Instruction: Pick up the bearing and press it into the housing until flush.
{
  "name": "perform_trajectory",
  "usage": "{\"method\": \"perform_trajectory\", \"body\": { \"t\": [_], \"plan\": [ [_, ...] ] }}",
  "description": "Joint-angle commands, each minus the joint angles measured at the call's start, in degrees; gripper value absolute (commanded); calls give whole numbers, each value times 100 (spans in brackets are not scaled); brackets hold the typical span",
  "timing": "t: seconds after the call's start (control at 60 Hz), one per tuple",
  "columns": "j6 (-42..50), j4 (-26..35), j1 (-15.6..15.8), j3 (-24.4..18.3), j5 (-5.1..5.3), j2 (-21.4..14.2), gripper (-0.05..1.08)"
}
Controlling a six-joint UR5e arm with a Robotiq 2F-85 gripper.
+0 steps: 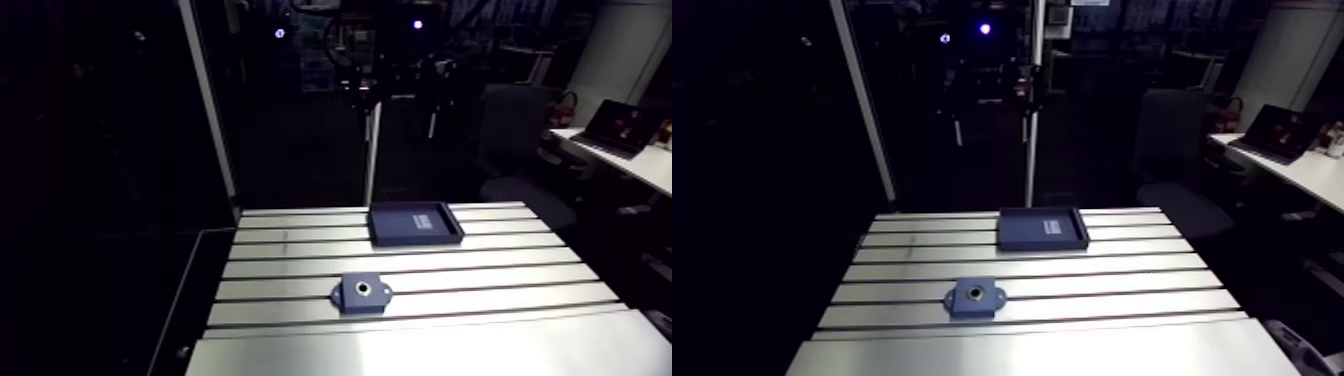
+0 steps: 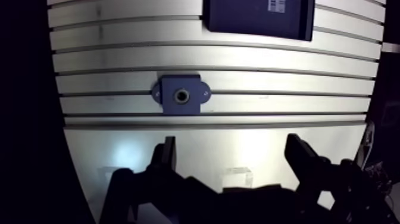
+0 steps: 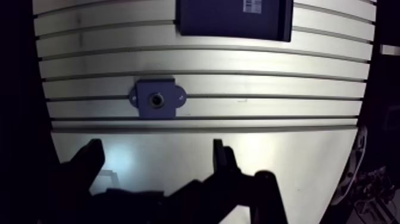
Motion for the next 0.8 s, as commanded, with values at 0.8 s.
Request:
{"method": "perform_trajectory", "body": {
  "t": [0.8],
  "plan": [
    [-113, 79, -186, -241, 107, -220, 1]
  ]
}}
